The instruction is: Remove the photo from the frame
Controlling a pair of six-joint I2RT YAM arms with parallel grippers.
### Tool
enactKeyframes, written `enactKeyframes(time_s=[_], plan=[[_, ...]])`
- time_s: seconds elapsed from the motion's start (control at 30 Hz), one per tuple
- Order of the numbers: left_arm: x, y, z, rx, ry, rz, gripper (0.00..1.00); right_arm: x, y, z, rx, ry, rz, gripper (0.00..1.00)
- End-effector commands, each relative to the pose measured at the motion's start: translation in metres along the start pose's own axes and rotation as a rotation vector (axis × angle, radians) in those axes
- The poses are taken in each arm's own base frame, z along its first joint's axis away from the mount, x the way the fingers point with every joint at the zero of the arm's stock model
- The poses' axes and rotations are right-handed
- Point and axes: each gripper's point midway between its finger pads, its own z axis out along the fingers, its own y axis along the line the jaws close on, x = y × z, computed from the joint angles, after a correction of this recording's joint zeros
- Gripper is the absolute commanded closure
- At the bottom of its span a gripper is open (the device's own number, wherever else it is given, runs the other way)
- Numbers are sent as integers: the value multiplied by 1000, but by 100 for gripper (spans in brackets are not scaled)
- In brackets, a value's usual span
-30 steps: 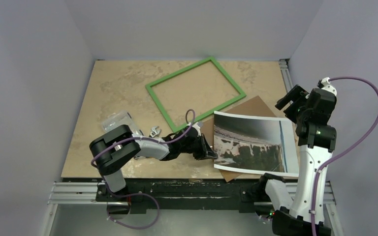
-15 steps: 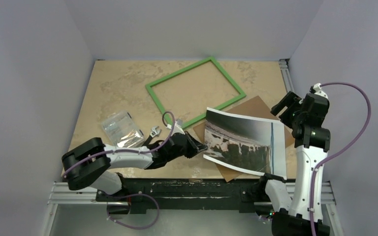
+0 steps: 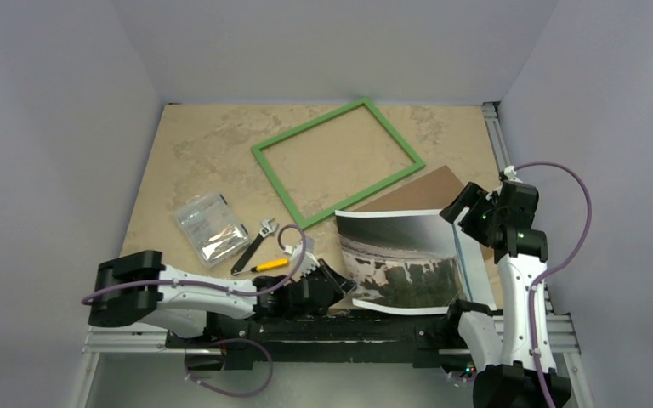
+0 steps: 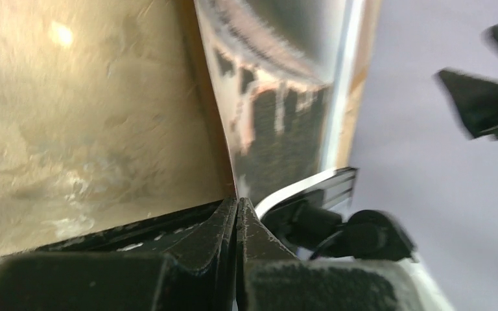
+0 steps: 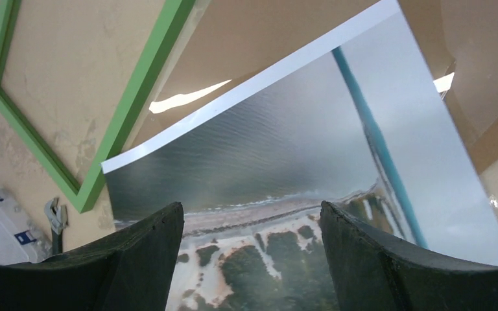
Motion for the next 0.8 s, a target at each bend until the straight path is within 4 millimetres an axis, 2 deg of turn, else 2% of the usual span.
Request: enactKeyframes(time_s=[0.0,0.13,0.23,0.33,0.43,0.47,0.57,0.67,0.77], plan=[[29,-6,11,-5,0,-40,100,-9,18,-7,-92,-49,-63,25],[45,5,3,-34,31,-5,100,-8,20,-9,-104,-45,-78,24],[57,13,2,-56,85,5,91,-8,22,-13,-114,-58,-82,24],[69,19,9,-24,139,-20,77,-10,25,-20,-129,-84,-89,24],[86,28,20,22,227,-39,70,-11,25,-22,-132,-103,-88,23],[89,25,22,52,248,-40,69,-11,25,-22,-131,-102,-88,23],[87,16,26,126,266,-67,65,-12,24,-21,-120,-97,-90,23],[79,17,29,158,274,-62,63,-12,22,-19,-115,-98,-85,24],[73,20,31,165,283,-39,70,-12,22,-18,-113,-95,-87,24]])
